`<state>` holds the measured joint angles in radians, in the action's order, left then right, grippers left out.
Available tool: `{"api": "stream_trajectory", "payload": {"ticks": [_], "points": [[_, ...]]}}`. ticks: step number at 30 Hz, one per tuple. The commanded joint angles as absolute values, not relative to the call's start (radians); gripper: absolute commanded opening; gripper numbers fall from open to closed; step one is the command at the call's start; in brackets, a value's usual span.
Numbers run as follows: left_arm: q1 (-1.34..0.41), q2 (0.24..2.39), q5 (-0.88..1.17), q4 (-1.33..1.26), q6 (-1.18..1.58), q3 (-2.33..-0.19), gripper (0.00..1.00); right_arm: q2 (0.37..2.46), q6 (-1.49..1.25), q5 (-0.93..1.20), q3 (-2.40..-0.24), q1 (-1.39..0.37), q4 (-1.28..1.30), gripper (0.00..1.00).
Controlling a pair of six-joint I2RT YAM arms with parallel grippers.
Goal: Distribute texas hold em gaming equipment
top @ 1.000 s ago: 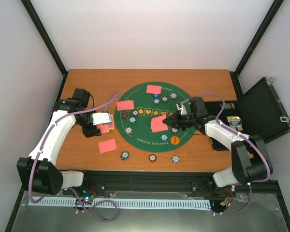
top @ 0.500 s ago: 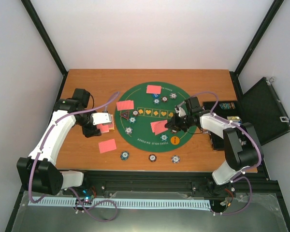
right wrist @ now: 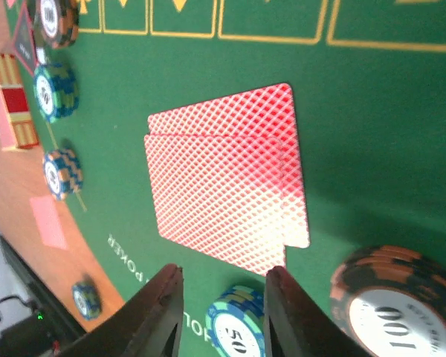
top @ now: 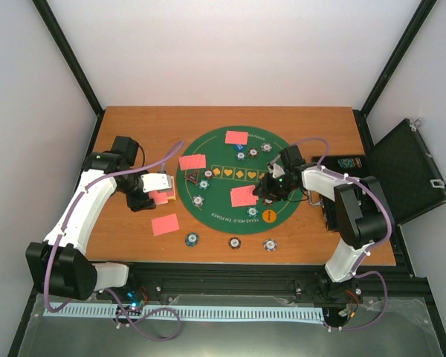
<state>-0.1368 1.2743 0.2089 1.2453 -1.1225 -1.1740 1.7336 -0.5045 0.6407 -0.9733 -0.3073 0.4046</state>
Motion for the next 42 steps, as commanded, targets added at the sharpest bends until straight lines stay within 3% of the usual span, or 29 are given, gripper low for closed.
{"api": "stream_trajectory", "payload": {"ticks": [1, 9, 15, 23, 42], "points": [[-0.138, 1.275, 0.218, 1.248, -1.143, -1.19, 0.1, 1.688, -0.47, 0.532, -1.025, -0.299, 0.478, 0.38], [-0.138, 1.272, 0.22, 1.246, -1.139, -1.193, 0.1, 1.568, -0.542, 0.576, -1.072, -0.323, 0.457, 0.57], [-0.138, 1.28, 0.24, 1.248, -1.126, -1.205, 0.1, 1.547, -0.753, 0.678, -1.067, -0.557, 0.204, 0.7], [-0.138, 1.278, 0.246, 1.255, -1.123, -1.215, 0.1, 1.71, -1.033, 0.738, -1.133, -0.806, -0.213, 0.75], [-0.138, 1.278, 0.248, 1.258, -1.126, -1.211, 0.1, 1.993, -1.224, 0.785, -1.277, -0.937, -0.482, 0.73]]}}
